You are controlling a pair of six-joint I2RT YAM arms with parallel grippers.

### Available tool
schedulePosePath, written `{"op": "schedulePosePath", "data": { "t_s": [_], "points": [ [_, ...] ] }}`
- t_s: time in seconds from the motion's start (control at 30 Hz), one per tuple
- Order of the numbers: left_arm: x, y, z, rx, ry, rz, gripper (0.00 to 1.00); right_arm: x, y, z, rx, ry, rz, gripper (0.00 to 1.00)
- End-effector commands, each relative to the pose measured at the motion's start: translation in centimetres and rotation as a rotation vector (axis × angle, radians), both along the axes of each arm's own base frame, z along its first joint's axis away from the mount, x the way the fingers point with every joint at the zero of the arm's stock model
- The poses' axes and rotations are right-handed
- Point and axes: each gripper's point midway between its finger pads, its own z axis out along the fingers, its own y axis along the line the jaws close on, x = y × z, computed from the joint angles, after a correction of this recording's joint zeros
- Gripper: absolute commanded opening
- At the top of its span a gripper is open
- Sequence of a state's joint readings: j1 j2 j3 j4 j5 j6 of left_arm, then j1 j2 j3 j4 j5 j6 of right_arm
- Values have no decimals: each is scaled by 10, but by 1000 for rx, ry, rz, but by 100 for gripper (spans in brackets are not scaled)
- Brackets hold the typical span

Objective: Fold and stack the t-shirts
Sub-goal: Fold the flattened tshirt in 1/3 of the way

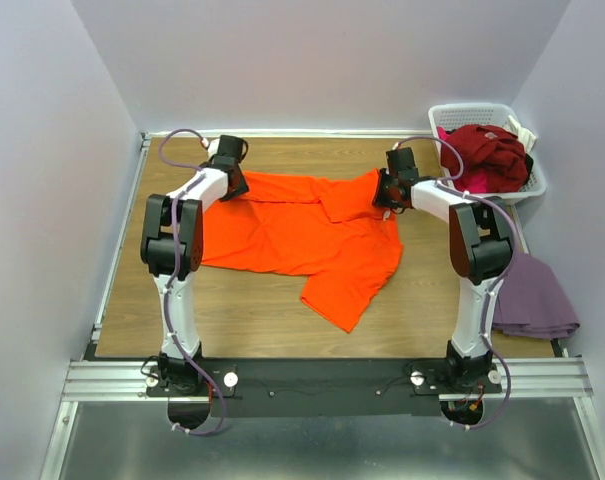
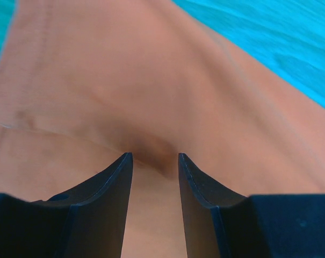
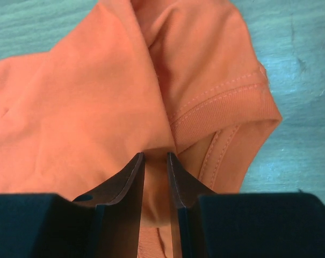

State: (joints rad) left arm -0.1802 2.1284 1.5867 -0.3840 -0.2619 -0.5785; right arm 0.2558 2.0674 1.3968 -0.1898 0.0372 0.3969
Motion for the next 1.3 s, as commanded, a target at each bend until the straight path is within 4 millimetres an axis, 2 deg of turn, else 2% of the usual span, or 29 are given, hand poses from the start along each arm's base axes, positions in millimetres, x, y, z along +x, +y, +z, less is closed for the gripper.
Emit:
{"op": "schedulePosePath", "data": {
  "t_s": [0.0,0.03,0.23,0.3,0.33,0.37,0.47,0.5,0.57,0.6,0.67,0.8,0.87,0.93,1.0,1.03,1.07,1.1,1.13,1.17,1.23,1.27],
  "points": [
    [2,12,-9,-72,35,58,47,-14,-17,-30,-89,118,-64,32],
    [7,16,-12,-76,42,63,46,-14,-21,-30,-100,124,-75,32],
    [10,19,-29,-96,95,60,43,-7,-45,-44,-99,181,-127,33],
    [11,19,-30,-99,94,60,42,4,-54,-38,-92,168,-146,33],
    [12,19,-30,-98,92,60,43,4,-56,-46,-96,188,-148,33],
    [11,20,-31,-100,96,62,43,14,-59,-39,-93,167,-154,33],
    [16,22,-30,-108,90,65,43,20,-66,-47,-100,188,-155,33],
    [17,23,-28,-106,89,66,42,29,-66,-41,-98,167,-156,33],
    [23,24,-25,-109,81,67,42,33,-68,-46,-102,179,-151,33],
    [24,25,-25,-105,79,63,42,41,-67,-41,-101,161,-148,33],
    [30,25,-19,-99,59,53,42,44,-67,-40,-108,159,-136,33],
    [44,21,4,-95,-13,-7,42,58,-67,-16,-112,100,-112,33],
    [51,20,29,-93,-80,-34,42,64,-63,2,-105,63,-87,33],
    [49,19,57,-93,-147,-51,42,67,-62,32,-97,7,-78,35],
    [50,21,82,-88,-218,-44,42,64,-60,47,-90,-14,-60,37],
    [43,22,97,-84,-244,-43,43,63,-60,69,-82,-53,-62,38],
    [40,21,103,-80,-256,-38,42,61,-58,78,-72,-64,-54,38],
    [35,24,106,-65,-259,-22,42,53,-56,77,-67,-54,-42,39],
    [27,25,109,-62,-257,-15,43,49,-55,91,-57,-74,-41,40],
    [20,24,108,-69,-245,2,42,43,-51,93,-46,-72,-33,40],
    [4,19,99,-69,-219,6,42,23,-45,82,-46,-32,-13,40],
    [-1,16,96,-68,-211,10,42,15,-41,92,-43,-45,-11,41]
  ]
}}
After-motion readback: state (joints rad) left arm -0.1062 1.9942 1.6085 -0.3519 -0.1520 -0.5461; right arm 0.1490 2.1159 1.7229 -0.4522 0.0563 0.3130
